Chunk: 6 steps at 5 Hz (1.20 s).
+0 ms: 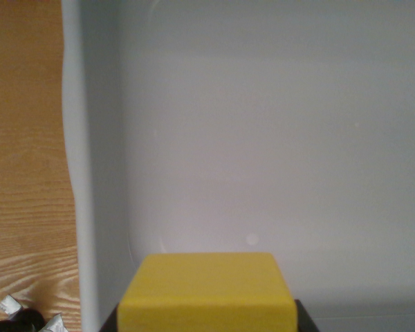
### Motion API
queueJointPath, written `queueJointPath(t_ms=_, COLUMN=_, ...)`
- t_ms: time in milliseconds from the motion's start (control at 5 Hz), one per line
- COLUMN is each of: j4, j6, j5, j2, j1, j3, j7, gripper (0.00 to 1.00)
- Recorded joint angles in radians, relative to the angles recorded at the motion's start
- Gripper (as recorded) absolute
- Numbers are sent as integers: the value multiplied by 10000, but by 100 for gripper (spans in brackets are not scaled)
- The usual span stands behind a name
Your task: Pick yellow cube
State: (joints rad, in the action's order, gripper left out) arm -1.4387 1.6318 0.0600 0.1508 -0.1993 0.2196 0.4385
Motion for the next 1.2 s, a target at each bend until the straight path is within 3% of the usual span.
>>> queueJointPath(t_ms=1200, j4=-226, j6=330, j5=27, j2=106, j1=8, j3=-2, j7=-15, gripper=100)
